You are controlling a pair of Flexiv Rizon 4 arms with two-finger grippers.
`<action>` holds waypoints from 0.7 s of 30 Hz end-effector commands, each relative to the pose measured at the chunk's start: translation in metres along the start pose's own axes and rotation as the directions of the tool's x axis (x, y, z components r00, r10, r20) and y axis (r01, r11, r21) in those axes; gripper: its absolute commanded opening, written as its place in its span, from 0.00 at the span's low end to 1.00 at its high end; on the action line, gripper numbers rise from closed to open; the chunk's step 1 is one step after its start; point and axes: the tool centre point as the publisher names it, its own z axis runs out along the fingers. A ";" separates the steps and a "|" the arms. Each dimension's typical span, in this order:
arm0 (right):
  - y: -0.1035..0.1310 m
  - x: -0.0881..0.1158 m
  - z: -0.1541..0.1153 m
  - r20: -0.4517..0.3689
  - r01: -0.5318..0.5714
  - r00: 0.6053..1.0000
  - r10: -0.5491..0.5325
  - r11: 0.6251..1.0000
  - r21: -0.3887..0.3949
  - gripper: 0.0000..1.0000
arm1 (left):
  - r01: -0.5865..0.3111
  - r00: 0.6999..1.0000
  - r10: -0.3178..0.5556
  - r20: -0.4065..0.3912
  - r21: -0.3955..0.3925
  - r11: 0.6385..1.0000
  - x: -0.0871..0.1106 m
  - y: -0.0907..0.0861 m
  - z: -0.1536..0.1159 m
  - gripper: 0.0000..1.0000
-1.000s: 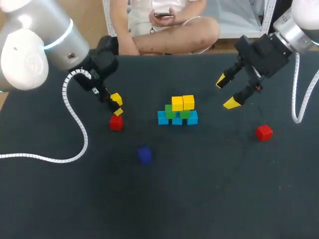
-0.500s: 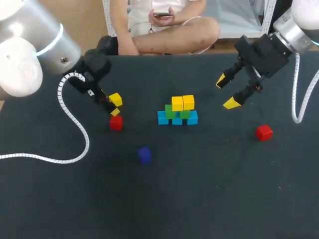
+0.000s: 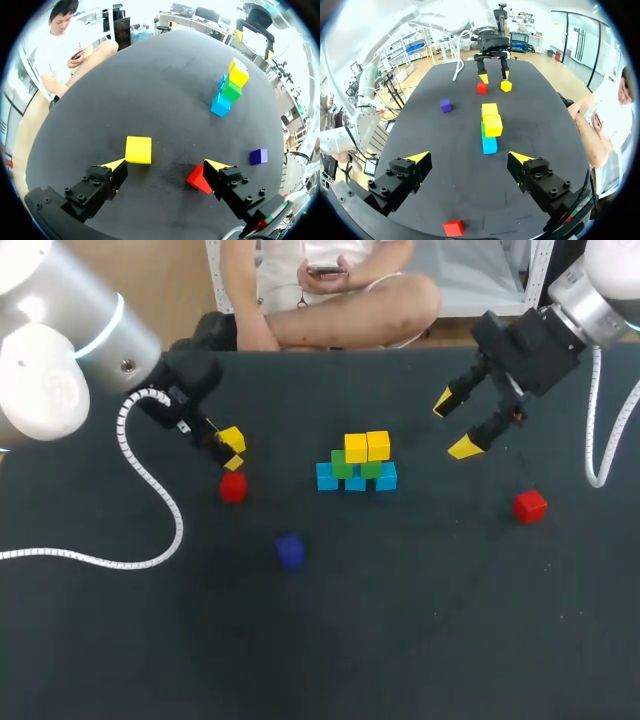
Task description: Place the blue cubes, place green cubes on the blue cubes, place the yellow cubes on the green cubes, then place the red cubes on the yellow cubes, and place purple cube on the red cubes.
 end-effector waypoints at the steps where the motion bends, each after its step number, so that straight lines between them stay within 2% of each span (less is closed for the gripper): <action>1: 0.000 0.000 0.000 0.002 0.001 1.000 -0.001 1.000 -0.001 1.00 | -0.004 1.000 0.004 -0.012 0.001 1.000 -0.007 0.006 0.001 1.00; 13: 0.000 0.000 0.000 0.002 0.001 1.000 -0.001 1.000 -0.001 1.00 | -0.005 1.000 0.006 -0.024 0.011 1.000 -0.012 0.021 0.016 1.00; 21: 0.000 0.000 0.000 0.002 0.001 1.000 -0.001 1.000 -0.001 1.00 | 0.010 0.999 -0.009 -0.032 0.015 1.000 -0.004 0.023 0.019 1.00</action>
